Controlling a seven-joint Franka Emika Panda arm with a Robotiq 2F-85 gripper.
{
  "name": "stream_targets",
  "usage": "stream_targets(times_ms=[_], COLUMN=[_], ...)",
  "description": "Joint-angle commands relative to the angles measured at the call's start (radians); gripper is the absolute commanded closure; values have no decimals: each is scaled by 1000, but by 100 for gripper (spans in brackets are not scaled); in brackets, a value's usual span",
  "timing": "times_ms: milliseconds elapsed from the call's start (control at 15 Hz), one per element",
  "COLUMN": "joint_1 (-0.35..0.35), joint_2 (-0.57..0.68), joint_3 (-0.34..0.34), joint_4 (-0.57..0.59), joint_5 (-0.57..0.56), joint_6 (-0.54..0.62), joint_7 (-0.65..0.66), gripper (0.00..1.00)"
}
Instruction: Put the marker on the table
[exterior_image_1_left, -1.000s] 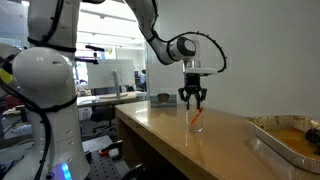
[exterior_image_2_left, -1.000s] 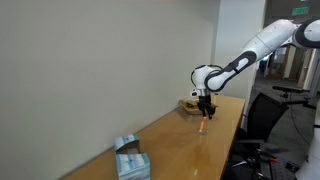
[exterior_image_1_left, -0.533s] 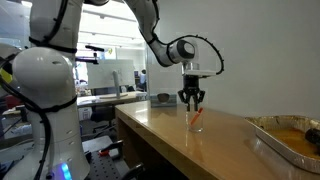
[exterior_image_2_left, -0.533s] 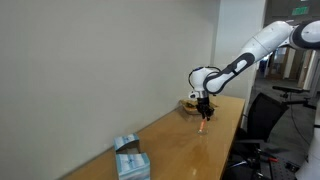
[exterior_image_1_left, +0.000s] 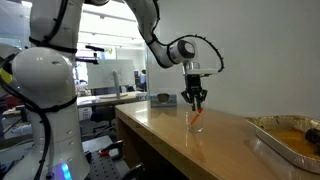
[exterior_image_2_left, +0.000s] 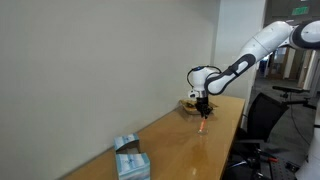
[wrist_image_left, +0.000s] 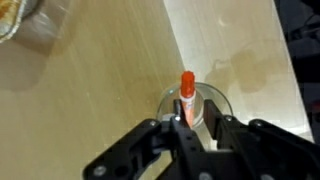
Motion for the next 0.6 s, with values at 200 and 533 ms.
stream_targets(times_ms=[200, 533], joint_1=[-21, -23], joint_2=[23, 37], joint_3=[12, 13], joint_4=[-1, -5], joint_5=[-32, -37], joint_6=[50, 63], joint_7=[-10, -16], gripper=[72, 87])
